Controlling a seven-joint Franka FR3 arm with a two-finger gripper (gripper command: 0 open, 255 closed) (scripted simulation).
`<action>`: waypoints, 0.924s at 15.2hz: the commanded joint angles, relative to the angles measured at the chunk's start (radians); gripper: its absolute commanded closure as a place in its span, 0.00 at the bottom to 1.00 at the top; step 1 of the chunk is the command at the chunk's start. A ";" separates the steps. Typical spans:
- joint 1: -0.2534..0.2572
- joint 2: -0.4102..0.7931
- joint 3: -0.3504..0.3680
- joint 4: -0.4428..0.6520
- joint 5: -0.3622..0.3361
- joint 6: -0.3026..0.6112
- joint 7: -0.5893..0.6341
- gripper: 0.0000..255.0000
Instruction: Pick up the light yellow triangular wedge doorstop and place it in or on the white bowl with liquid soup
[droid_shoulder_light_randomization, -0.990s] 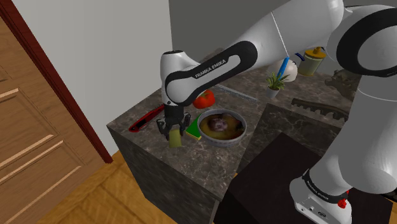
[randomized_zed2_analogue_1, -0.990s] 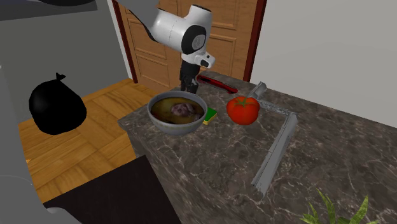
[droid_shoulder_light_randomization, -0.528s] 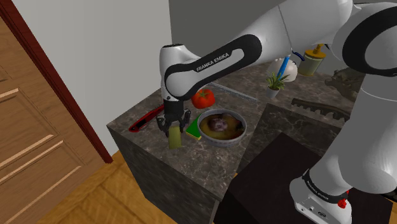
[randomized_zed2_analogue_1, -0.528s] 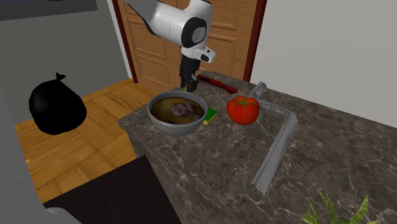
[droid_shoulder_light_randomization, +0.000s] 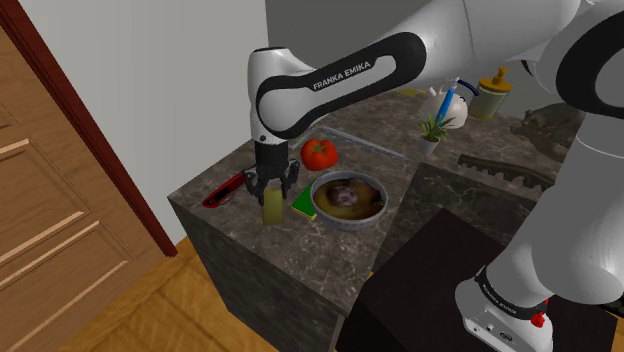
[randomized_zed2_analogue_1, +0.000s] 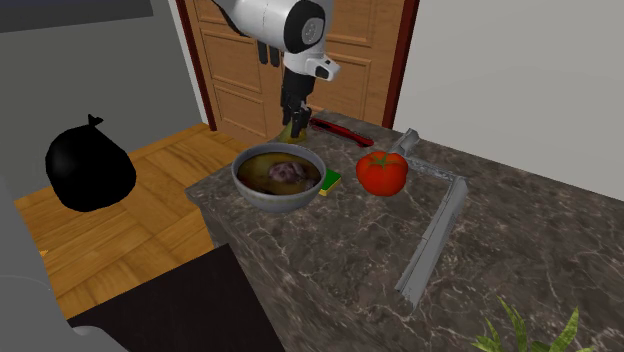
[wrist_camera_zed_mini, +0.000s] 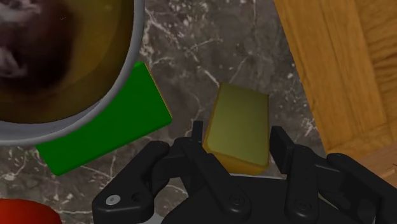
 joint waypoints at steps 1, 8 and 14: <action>-0.002 -0.011 0.000 0.016 0.001 -0.026 0.002 1.00; -0.005 -0.041 0.001 0.072 0.004 -0.111 0.013 1.00; -0.007 -0.059 0.001 0.129 0.005 -0.186 0.023 1.00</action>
